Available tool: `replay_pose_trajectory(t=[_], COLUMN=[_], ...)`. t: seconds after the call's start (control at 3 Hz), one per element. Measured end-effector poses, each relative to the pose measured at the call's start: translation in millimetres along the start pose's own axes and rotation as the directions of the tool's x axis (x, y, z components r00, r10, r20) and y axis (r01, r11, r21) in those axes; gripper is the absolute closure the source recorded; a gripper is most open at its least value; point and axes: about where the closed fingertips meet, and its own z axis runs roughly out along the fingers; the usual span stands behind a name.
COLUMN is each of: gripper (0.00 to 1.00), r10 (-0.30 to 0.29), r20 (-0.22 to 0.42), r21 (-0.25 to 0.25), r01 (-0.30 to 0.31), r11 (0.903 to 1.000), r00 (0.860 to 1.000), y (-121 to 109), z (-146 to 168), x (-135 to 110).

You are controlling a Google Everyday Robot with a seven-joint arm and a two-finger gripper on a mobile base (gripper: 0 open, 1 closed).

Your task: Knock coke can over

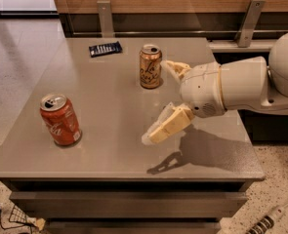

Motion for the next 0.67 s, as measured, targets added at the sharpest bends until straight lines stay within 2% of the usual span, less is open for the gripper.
replay_pose_trajectory(t=[0.33, 0.67], gripper=[0.0, 0.0], r10=[0.032, 0.055], r20=[0.034, 0.102], r21=[0.012, 0.016], r01=[-0.033, -0.057], r11=[0.9994, 0.9983], r00=[0.999, 0.993], y=[4.7, 14.4], z=[18.5, 54.1], x=[8.7, 13.3])
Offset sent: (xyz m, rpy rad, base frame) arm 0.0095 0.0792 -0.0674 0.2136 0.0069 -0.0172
